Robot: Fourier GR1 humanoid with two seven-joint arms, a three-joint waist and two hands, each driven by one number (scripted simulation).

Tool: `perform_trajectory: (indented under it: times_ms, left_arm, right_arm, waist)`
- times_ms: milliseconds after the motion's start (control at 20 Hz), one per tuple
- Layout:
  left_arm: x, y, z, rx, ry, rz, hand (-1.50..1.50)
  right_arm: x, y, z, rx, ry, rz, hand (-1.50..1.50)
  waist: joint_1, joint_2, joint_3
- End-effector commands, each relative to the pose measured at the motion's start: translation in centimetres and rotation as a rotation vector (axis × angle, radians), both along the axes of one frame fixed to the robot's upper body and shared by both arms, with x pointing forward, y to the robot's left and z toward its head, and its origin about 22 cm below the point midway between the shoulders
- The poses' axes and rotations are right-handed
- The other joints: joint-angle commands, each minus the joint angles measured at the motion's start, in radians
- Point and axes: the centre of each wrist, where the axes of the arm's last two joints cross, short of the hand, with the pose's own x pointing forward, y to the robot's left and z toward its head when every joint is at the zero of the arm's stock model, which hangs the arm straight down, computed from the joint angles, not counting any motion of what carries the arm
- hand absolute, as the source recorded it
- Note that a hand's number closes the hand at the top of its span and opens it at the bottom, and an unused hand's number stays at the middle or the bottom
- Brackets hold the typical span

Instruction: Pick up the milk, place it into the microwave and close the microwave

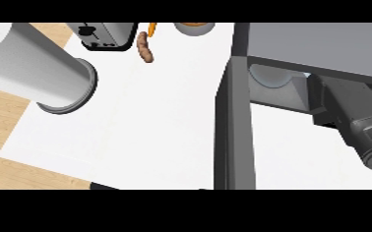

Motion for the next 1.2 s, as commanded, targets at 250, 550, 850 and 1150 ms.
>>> perform_trajectory:
  times_ms: [250,550,850,1150]
  left_arm:
    - [1.0,0.2,0.3,0.022,-0.007,-0.002,-1.50]
    - [1.5,0.0,0.0,0.030,0.016,-0.021,-1.50]
    - [2.0,0.0,-0.5,0.033,0.050,-0.049,-1.50]
    - [2.3,-0.2,-1.0,0.029,0.074,-0.056,-1.50]
  right_arm:
    - [1.9,4.1,2.3,0.106,0.001,0.221,-1.50]
    - [2.3,6.5,2.4,-0.021,0.067,0.209,-1.50]
    - [3.1,9.8,4.0,0.029,0.042,0.182,-1.50]
    - [3.4,11.6,4.5,0.028,0.007,0.235,-1.50]
  waist:
    - [0.017,-0.005,-0.006]
    - [0.034,-0.013,-0.012]
    - [0.029,-0.022,-0.013]
    - [0.005,-0.037,-0.013]
